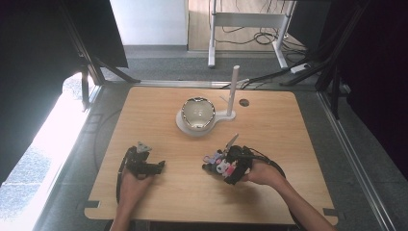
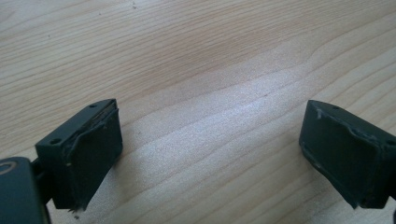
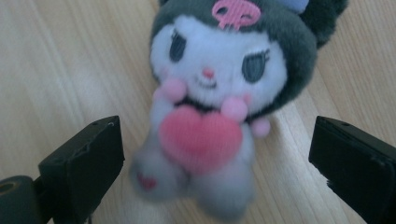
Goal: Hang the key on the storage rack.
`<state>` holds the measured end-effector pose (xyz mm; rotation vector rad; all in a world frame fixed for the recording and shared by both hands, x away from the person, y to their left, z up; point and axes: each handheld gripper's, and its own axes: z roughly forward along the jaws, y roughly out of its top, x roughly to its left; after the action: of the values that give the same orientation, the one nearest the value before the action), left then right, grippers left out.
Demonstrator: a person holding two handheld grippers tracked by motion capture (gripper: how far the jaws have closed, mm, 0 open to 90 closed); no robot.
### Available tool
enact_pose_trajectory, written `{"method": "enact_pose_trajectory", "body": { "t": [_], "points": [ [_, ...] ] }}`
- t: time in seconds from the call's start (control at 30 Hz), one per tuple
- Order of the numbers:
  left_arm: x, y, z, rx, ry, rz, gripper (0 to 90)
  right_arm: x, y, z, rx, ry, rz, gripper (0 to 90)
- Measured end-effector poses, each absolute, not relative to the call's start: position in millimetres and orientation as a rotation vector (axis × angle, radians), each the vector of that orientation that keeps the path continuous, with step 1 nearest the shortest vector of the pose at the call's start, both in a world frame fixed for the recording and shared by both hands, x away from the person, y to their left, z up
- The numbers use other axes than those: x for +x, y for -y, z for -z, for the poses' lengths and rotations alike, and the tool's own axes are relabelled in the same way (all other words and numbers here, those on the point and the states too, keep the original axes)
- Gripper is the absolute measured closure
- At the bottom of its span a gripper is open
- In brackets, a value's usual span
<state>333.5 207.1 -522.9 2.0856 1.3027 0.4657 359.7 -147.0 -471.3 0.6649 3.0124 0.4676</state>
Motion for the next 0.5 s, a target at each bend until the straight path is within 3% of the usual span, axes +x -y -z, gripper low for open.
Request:
{"method": "enact_pose_trajectory", "body": {
  "t": [0.27, 0.3, 0.33, 0.5],
  "points": [
    [334, -207, 523, 2.086, -1.303, -0.465, 5.9, 365, 127, 483, 0.735, -3.025, -0.345, 16.6],
    [334, -207, 523, 2.086, -1.303, -0.466, 5.9, 367, 124, 484, 0.747, -3.027, -0.311, 26.8],
    [334, -207, 523, 2.086, -1.303, -0.466, 5.9, 368, 125, 483, 0.743, -3.025, -0.305, 31.5],
    [333, -207, 523, 2.085, -1.303, -0.465, 5.9, 371, 131, 479, 0.703, -3.042, -0.275, 41.0]
  ]
}}
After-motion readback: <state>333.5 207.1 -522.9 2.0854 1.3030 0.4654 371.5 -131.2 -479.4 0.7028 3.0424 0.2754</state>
